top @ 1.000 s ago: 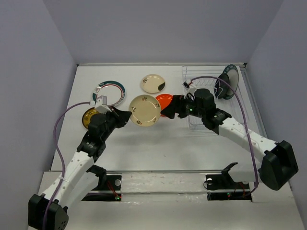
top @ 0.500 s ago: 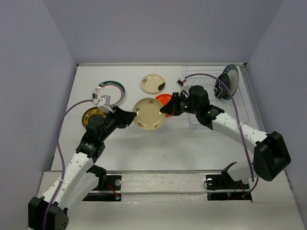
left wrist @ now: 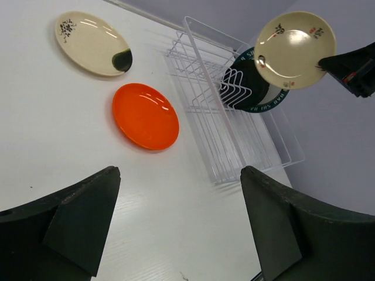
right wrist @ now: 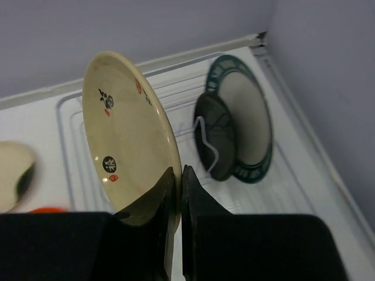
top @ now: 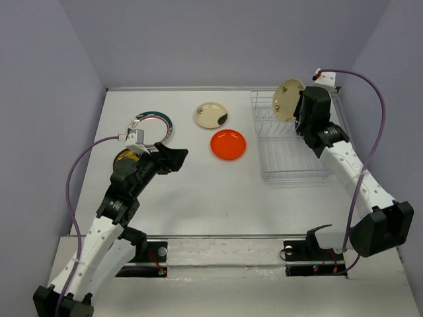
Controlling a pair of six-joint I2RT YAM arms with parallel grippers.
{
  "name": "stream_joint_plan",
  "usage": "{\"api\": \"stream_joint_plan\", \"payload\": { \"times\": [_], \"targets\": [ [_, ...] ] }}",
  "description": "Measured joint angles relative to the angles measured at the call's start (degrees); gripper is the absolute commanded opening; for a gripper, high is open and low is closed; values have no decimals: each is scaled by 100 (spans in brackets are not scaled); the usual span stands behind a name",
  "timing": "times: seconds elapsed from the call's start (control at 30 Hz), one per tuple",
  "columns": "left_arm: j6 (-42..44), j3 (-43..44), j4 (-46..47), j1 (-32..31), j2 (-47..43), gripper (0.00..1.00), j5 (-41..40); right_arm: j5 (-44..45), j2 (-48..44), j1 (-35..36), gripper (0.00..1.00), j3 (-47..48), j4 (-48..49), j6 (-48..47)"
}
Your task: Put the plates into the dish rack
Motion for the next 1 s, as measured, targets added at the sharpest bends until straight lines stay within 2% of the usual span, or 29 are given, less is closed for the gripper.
{"api": "stream_joint_plan", "payload": {
  "times": [0.17, 0.53, 0.77, 1.0],
  "targets": [
    [-11, 0, -120, 0, 142, 95, -44, 1259, 649, -496, 7, 544, -98, -940],
    [-116, -13, -175, 0, 280, 96, -85, 1633, 2076, -968, 7, 918, 538, -2804],
    [-160, -13, -166, 0, 527, 95, -111, 1399, 2236, -966, 7, 942, 820, -3021],
    [-330, -13, -144, 0, 647, 94, -374, 1082, 2511, -966, 7, 940, 774, -2706]
  ]
}}
